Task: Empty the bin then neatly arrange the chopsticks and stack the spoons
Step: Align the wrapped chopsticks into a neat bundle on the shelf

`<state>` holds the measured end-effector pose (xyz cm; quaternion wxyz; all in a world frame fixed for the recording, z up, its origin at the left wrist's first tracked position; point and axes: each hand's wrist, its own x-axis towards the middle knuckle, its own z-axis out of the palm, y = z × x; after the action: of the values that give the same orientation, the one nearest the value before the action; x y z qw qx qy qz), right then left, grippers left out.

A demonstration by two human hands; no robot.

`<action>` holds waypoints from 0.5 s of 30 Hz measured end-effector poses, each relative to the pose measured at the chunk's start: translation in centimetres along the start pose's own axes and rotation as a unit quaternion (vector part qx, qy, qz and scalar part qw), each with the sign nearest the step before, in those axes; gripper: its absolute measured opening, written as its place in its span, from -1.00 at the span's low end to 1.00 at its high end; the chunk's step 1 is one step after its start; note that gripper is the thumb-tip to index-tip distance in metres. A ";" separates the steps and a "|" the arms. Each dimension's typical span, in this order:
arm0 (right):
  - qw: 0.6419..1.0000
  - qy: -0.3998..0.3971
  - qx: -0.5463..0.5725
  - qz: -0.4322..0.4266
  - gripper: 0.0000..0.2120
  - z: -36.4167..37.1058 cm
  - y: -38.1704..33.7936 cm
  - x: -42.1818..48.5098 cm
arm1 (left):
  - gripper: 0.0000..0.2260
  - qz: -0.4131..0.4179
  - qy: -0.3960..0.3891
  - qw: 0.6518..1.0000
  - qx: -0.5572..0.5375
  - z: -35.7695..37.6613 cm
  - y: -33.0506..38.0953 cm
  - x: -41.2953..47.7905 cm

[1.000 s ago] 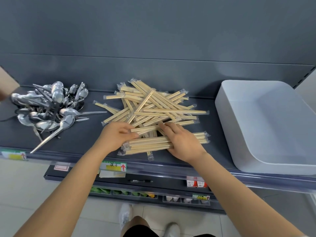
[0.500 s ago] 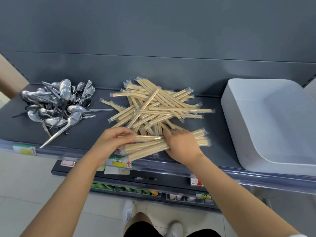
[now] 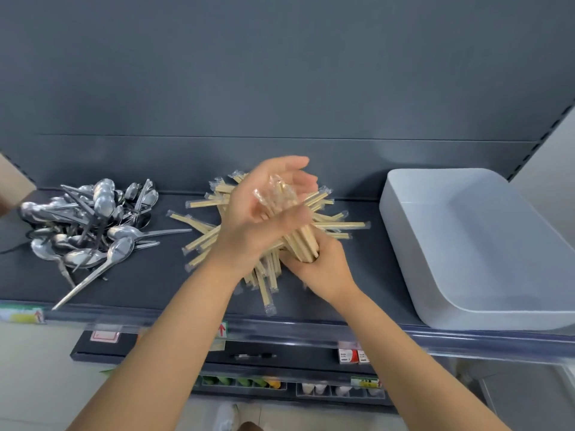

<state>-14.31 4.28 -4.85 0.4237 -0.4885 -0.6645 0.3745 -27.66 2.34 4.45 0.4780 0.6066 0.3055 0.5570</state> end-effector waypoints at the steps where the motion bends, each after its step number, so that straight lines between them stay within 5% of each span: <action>1: 1.000 -0.003 0.023 0.013 -0.78 0.1 -0.1 -0.1 | -0.23 0.002 0.008 1.000 0.024 0.4 -0.2 0.3; 4: 0.996 -0.017 0.078 0.043 -0.65 0.4 0.4 -0.4 | -0.19 0.015 0.028 0.996 0.078 1.5 -1.0 0.9; 10: 0.991 -0.011 0.126 0.033 -0.21 -0.3 1.1 -0.4 | -0.52 0.074 0.022 0.967 0.244 2.3 -1.4 1.9; 15: 0.992 0.002 0.126 0.025 -0.38 -0.8 1.2 -0.7 | -0.27 0.047 0.018 0.958 0.281 2.0 -1.2 2.3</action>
<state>-13.06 3.99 -5.82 0.4736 -0.4480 -0.5991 0.4649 -25.05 4.40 4.40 0.2562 0.7198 0.4295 0.4814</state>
